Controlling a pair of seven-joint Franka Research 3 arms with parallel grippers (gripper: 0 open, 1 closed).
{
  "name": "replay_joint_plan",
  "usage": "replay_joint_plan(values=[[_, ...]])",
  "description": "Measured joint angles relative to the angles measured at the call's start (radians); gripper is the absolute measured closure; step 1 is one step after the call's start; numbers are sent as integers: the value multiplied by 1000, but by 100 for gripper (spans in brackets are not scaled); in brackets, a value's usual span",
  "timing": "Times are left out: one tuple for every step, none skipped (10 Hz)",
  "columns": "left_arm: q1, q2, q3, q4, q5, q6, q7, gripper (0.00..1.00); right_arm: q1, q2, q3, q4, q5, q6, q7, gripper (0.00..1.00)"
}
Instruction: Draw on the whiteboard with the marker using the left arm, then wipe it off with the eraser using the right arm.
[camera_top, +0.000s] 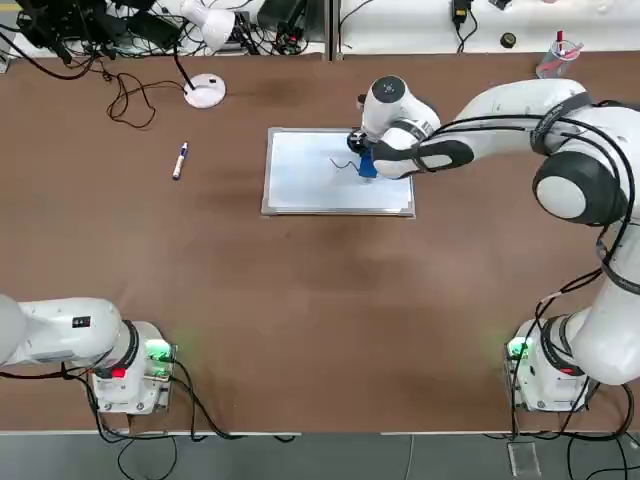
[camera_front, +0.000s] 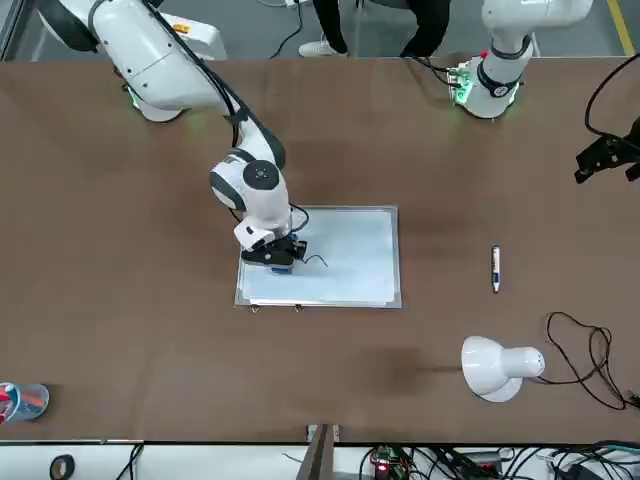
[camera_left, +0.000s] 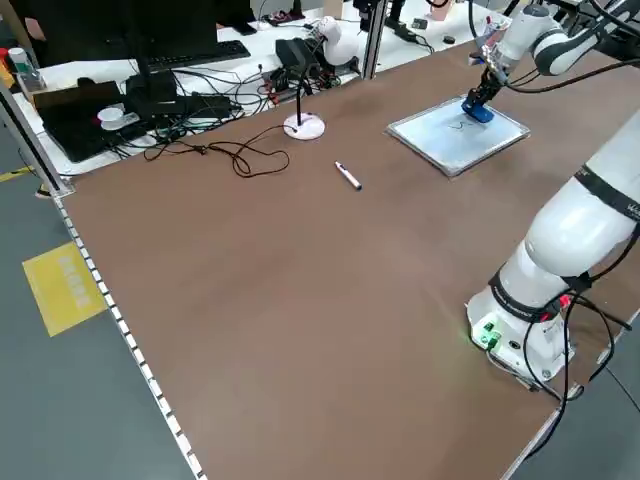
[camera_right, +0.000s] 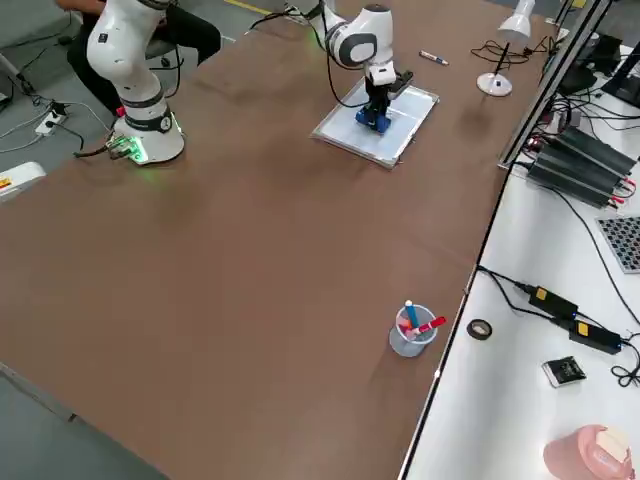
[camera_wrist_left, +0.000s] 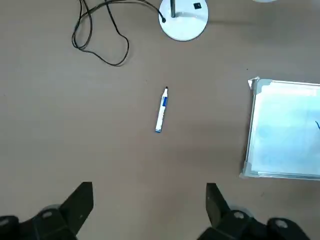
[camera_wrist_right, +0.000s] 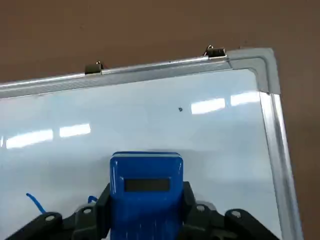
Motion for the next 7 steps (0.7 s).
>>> replay_joint_plan(values=[[0, 2, 0, 0, 0, 1, 0, 0, 4, 7, -1, 0, -9, 0, 11, 44], [0, 3, 0, 0, 0, 2, 0, 0, 11, 14, -6, 0, -14, 0, 20, 44], [0, 4, 0, 0, 0, 2, 0, 0, 21, 21, -15, 3, -19, 4, 34, 44], [0, 5, 0, 0, 0, 2, 0, 0, 36, 26, -28, 6, -24, 6, 49, 44], [0, 5, 0, 0, 0, 2, 0, 0, 54, 27, -44, 8, -26, 6, 60, 44], [0, 5, 1, 0, 0, 3, 0, 0, 73, 29, -61, 11, -26, 6, 73, 44], [0, 6, 1, 0, 0, 3, 0, 0, 90, 34, -74, 20, -26, 5, 91, 44]])
